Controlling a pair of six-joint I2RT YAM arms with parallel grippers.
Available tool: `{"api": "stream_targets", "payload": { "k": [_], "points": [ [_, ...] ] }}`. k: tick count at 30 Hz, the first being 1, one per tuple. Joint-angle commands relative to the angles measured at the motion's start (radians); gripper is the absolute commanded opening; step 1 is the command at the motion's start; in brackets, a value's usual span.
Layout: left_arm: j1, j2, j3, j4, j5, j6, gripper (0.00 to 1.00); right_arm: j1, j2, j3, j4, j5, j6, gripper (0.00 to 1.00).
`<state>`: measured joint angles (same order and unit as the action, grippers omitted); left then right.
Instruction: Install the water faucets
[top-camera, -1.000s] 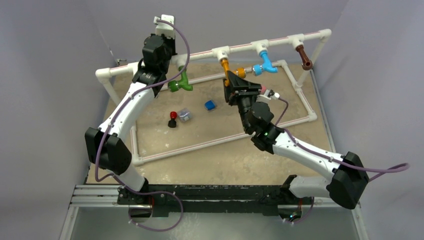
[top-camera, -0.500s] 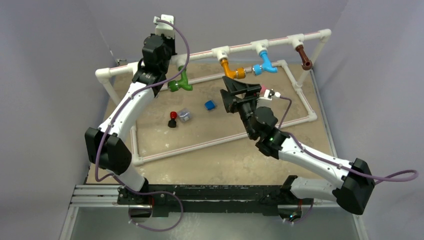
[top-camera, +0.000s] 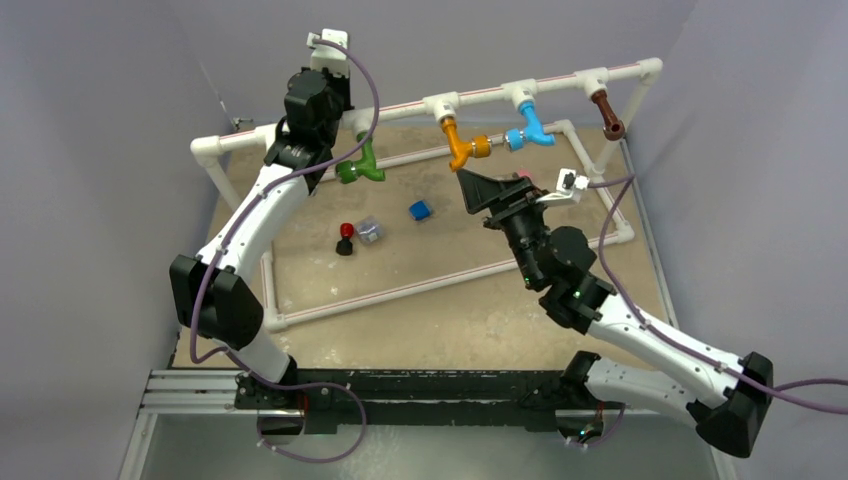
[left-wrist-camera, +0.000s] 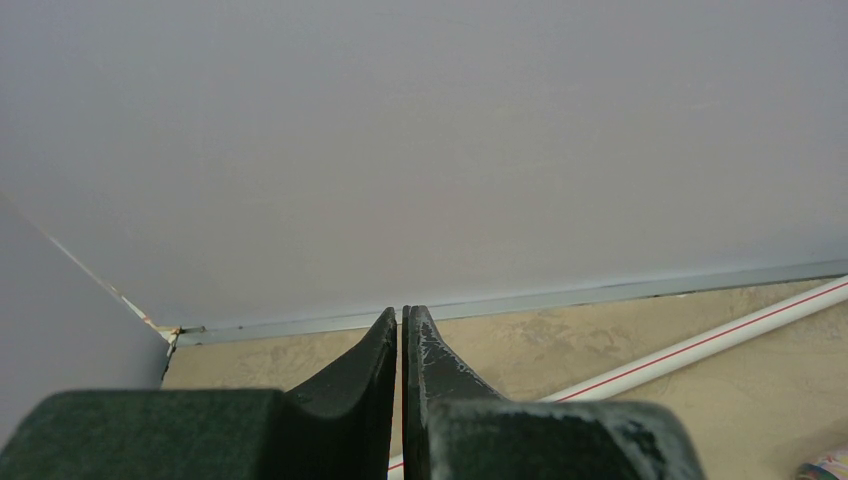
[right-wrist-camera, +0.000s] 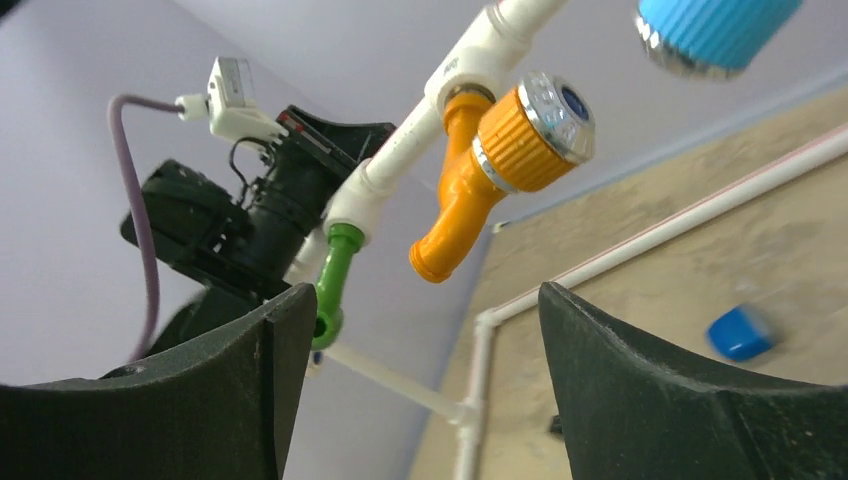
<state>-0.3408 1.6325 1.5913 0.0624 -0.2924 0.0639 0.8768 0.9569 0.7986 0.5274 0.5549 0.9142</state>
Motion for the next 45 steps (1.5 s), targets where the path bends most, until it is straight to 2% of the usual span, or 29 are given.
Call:
{"api": "stream_targets", "payload": {
  "k": [1, 5, 9, 16, 22, 25, 35, 41, 45],
  "points": [
    [0.003, 0.058, -0.039, -0.154, 0.013, -0.007, 0.04, -0.002, -0.079, 0.029, -0.004, -0.039, -0.477, 0.82],
    [0.003, 0.057, -0.04, -0.151, 0.011, -0.006, 0.04, -0.002, -0.098, 0.078, -0.061, -0.146, -0.833, 0.82],
    [0.003, 0.06, -0.039, -0.151, 0.011, -0.006, 0.04, -0.001, -0.092, 0.13, -0.135, -0.139, -1.193, 0.83],
    [0.003, 0.061, -0.039, -0.151, 0.012, -0.007, 0.04, 0.001, -0.067, 0.143, -0.192, -0.187, -1.669, 0.84],
    [0.003, 0.064, -0.038, -0.151, 0.012, -0.006, 0.04, 0.007, -0.002, 0.114, -0.109, -0.143, -1.981, 0.86],
    [0.003, 0.065, -0.037, -0.152, 0.012, -0.006, 0.04, 0.015, 0.044, 0.087, 0.009, -0.095, -2.138, 0.86],
    [0.005, 0.065, -0.038, -0.153, 0.015, -0.007, 0.04, 0.021, 0.233, 0.078, 0.31, -0.017, -2.456, 0.87],
    [0.004, 0.067, -0.037, -0.154, 0.018, -0.007, 0.04, 0.022, 0.322, 0.13, 0.326, -0.034, -2.477, 0.82],
    [0.003, 0.064, -0.037, -0.154, 0.017, -0.007, 0.04, 0.021, 0.366, 0.163, 0.335, -0.027, -2.477, 0.75]
  ]
}}
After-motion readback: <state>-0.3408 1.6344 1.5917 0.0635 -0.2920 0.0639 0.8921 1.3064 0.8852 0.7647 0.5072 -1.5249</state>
